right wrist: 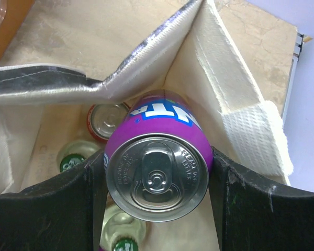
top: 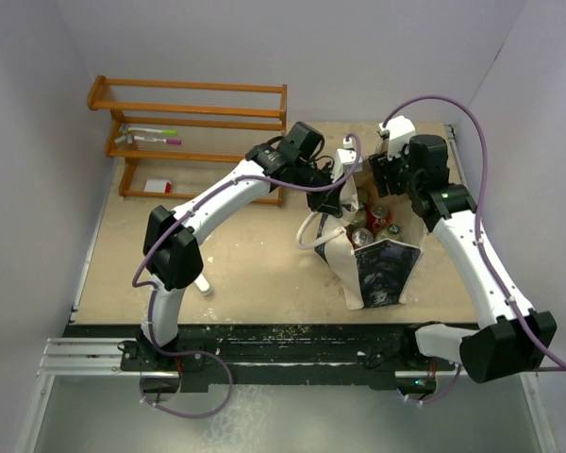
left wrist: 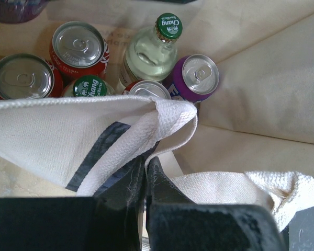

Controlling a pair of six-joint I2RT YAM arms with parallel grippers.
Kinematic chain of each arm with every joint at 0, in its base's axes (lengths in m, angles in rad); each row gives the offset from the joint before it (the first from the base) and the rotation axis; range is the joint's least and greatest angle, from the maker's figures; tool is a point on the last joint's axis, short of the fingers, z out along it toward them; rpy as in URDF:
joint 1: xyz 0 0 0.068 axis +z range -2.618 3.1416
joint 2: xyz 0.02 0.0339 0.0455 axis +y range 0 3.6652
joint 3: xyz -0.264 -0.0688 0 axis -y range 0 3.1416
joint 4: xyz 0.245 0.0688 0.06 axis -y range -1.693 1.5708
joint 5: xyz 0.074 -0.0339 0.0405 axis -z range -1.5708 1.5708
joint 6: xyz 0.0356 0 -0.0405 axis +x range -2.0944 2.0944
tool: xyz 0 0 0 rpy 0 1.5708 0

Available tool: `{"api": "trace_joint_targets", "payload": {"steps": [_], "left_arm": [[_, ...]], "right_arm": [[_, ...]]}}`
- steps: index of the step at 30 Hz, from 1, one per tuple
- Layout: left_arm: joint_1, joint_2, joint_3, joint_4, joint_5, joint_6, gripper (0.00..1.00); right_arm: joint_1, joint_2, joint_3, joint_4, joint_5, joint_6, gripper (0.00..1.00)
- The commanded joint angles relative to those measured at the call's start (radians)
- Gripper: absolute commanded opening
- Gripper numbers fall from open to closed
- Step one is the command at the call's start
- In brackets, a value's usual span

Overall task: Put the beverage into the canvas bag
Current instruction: Place the drink in the canvas bag.

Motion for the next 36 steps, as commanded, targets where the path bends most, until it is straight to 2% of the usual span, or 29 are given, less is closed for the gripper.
{"api": "trace_joint_targets", "payload": {"steps": [1, 14, 24, 36], "left_arm": [[-0.003, 0.030, 0.039, -0.002, -0.057, 0.053, 0.00], [0.005, 0.078, 0.078, 0.011, -0.062, 0.031, 0.00], [0.008, 0.116, 0.111, 0.019, -0.066, 0.018, 0.00], [0.019, 0.123, 0.122, 0.035, -0.080, -0.008, 0.00]], "right_arm": [[-0.003, 0.006, -0.017, 0.257, 0.021, -0.020, 0.00], [-0.061, 0.100, -0.117, 0.337, -0.018, -0.007, 0.00], [-0.110, 0.160, -0.120, 0.360, -0.037, -0.012, 0.00], [-0.124, 0.264, -0.106, 0.278, -0.259, 0.001, 0.00]]}}
